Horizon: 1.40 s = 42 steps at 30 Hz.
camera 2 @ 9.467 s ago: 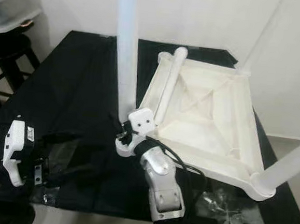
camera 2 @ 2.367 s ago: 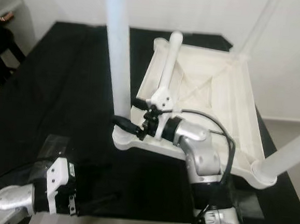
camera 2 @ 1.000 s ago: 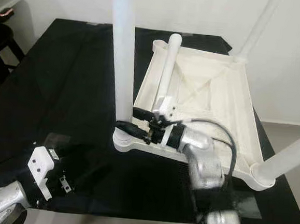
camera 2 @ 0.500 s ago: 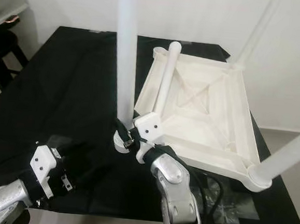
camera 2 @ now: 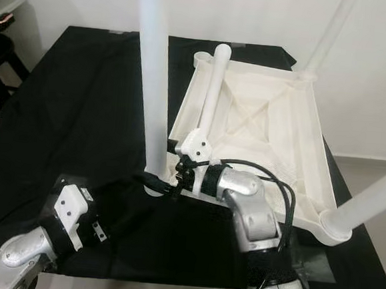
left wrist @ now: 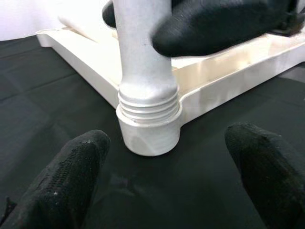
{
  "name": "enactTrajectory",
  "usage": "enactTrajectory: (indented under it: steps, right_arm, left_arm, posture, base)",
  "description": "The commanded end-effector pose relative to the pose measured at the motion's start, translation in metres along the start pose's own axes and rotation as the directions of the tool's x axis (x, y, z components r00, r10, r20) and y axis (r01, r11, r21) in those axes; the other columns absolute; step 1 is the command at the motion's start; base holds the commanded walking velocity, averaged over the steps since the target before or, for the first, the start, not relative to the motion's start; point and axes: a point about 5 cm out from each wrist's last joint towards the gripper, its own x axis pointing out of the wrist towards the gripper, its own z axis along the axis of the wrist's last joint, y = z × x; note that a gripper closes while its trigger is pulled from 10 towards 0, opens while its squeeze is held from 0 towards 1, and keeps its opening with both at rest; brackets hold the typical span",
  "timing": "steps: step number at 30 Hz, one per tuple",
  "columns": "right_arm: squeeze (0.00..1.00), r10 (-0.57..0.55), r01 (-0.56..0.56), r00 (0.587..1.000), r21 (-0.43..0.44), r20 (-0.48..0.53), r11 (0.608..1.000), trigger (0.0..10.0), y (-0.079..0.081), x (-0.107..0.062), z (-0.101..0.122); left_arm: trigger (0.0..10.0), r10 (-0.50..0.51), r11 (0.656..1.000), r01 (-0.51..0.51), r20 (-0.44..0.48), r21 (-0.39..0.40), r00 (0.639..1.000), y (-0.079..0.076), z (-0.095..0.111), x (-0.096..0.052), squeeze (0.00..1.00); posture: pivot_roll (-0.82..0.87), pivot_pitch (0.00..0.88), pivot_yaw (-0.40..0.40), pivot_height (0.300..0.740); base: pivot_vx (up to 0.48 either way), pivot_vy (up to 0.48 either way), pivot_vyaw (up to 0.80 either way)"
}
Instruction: Building children table
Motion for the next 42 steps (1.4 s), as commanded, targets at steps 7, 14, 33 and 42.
enactTrajectory:
  steps: [7,14,33,42]
  right_arm:
    - [0.0,0.166,-0.166,0.986,0.005,0.034,0.986,0.0,-0.027,0.002,0.017]
    - [0.0,0.217,-0.22,0.971,0.021,0.103,0.975,0.0,-0.043,0.002,0.032]
    - [0.0,-0.519,0.524,0.844,0.007,-0.134,0.852,0.0,0.018,-0.002,-0.046]
    - [0.0,-0.614,0.62,0.776,-0.007,-0.143,0.785,0.0,0.036,0.012,-0.05]
  left_arm:
    - [10.0,-0.006,1.0,0.006,-0.01,0.002,1.0,-0.004,-0.003,-0.002,0.0]
    - [10.0,-0.018,1.0,0.018,-0.004,0.002,1.0,-0.007,-0.003,0.001,0.0]
    - [10.0,-0.013,1.0,0.013,-0.005,-0.004,1.0,-0.005,-0.004,0.001,0.0]
    - [10.0,-0.024,1.0,0.024,-0.015,0.0,1.0,-0.002,-0.005,0.002,0.0]
  posture:
    - [0.03,0.17,-0.006,0.74]
    - [0.03,0.167,-0.003,0.74]
    - [-0.04,0.198,0.01,0.74]
    - [-0.05,0.194,0.02,0.74]
  base:
    - [0.0,0.0,0.0]
    - [0.0,0.0,0.0]
    - [0.0,0.0,0.0]
    - [0.0,0.0,0.0]
